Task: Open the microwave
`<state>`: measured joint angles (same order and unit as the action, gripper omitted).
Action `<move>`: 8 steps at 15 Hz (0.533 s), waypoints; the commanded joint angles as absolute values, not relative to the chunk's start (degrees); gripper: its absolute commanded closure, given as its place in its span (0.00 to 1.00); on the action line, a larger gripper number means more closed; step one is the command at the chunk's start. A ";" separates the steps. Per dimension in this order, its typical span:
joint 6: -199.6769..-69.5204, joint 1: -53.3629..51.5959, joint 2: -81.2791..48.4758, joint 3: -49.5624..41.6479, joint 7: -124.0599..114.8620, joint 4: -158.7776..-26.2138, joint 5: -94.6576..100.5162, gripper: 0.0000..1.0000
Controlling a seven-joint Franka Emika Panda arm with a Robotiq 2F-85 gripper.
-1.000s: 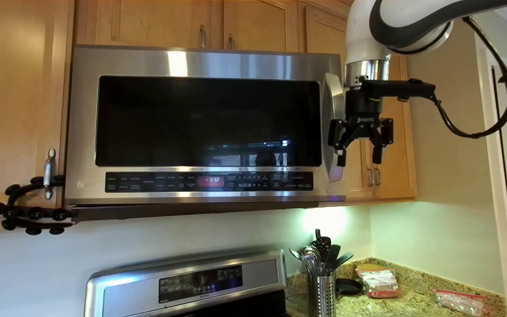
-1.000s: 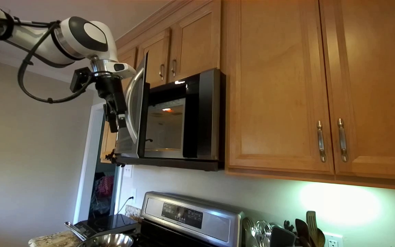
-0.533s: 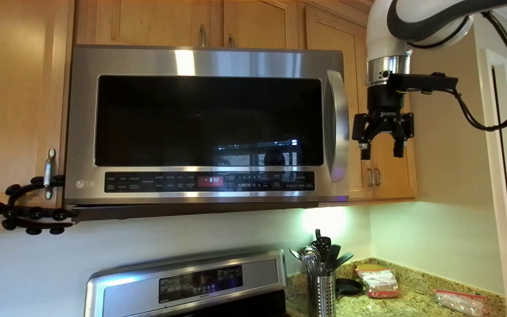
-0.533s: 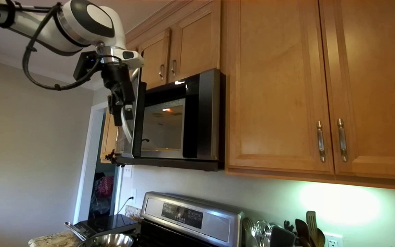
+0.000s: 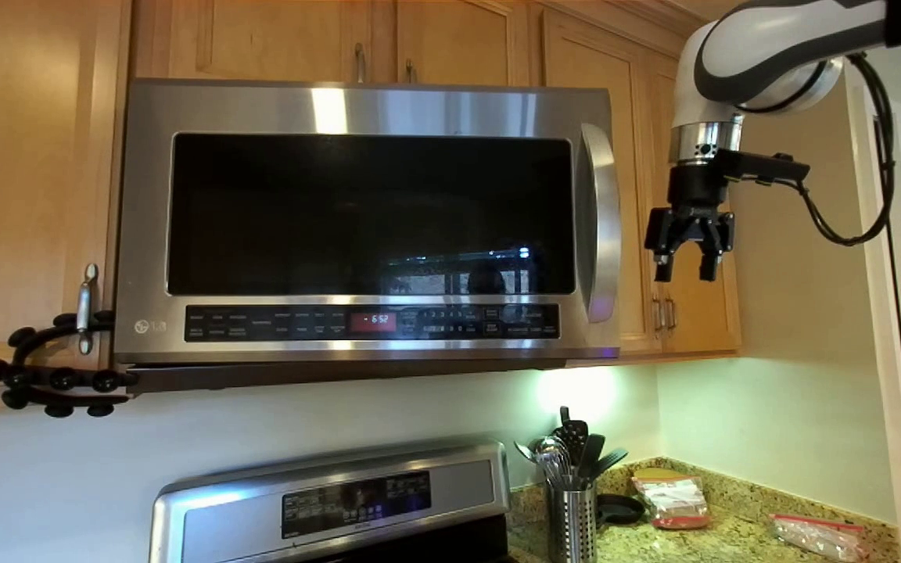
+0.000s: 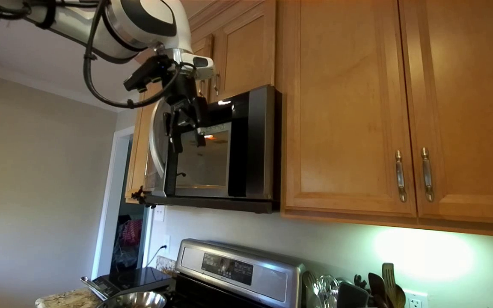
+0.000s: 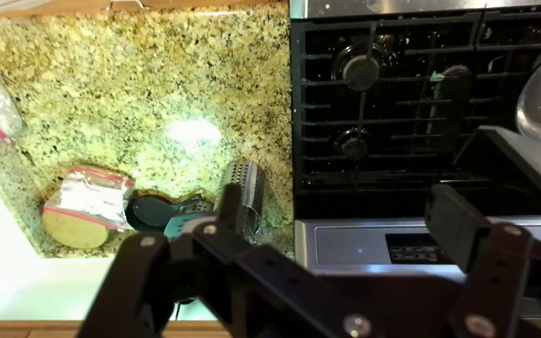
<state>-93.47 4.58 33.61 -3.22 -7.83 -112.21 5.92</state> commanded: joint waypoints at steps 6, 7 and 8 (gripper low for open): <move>-101.11 3.50 20.74 -5.44 3.52 -104.94 3.78 0.00; -101.12 3.32 19.84 -5.10 3.80 -104.47 3.67 0.00; -101.33 3.38 19.10 -4.54 3.03 -104.13 4.27 0.00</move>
<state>-100.70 4.02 21.80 -4.97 2.22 -106.52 4.78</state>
